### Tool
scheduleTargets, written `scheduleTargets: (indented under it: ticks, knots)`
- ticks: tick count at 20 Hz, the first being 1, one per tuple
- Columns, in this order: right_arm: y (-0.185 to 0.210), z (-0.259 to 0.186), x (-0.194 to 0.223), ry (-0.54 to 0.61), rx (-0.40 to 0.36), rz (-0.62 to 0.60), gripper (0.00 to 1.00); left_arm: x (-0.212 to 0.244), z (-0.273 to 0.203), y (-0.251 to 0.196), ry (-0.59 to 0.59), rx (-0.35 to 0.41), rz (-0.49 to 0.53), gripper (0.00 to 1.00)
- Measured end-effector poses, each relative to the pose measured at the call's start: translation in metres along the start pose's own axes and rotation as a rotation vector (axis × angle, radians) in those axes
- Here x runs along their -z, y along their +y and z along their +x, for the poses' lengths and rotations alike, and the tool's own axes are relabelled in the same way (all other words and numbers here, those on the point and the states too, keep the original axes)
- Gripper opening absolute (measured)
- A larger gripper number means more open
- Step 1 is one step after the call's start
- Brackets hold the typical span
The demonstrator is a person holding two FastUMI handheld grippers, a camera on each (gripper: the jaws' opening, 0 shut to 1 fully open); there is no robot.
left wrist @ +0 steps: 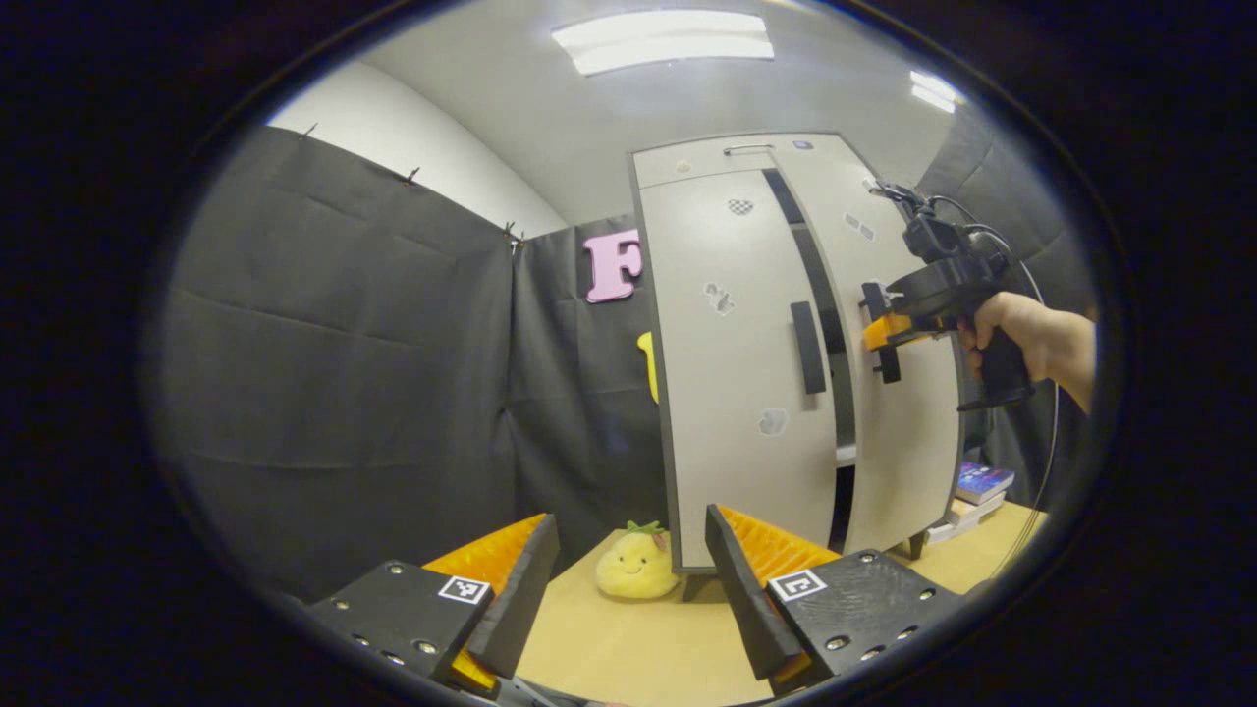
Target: Open the right door of the double-door shoe cabinet with the right hand, and open the left door with the left hand.
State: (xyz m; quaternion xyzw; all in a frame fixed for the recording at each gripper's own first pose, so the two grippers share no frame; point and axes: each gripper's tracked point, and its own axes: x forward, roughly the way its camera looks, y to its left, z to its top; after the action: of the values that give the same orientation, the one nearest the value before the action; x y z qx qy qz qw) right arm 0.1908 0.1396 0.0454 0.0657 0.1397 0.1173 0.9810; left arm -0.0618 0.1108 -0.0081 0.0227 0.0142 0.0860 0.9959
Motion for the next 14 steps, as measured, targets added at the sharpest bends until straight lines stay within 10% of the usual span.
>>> scheduleTargets:
  ticks: [14]
  knots:
    - [-0.027, -0.073, 0.003, 0.014, -0.114, -0.002, 0.09, -0.018, 0.016, -0.052, -0.045, 0.116, 0.029, 0.87]
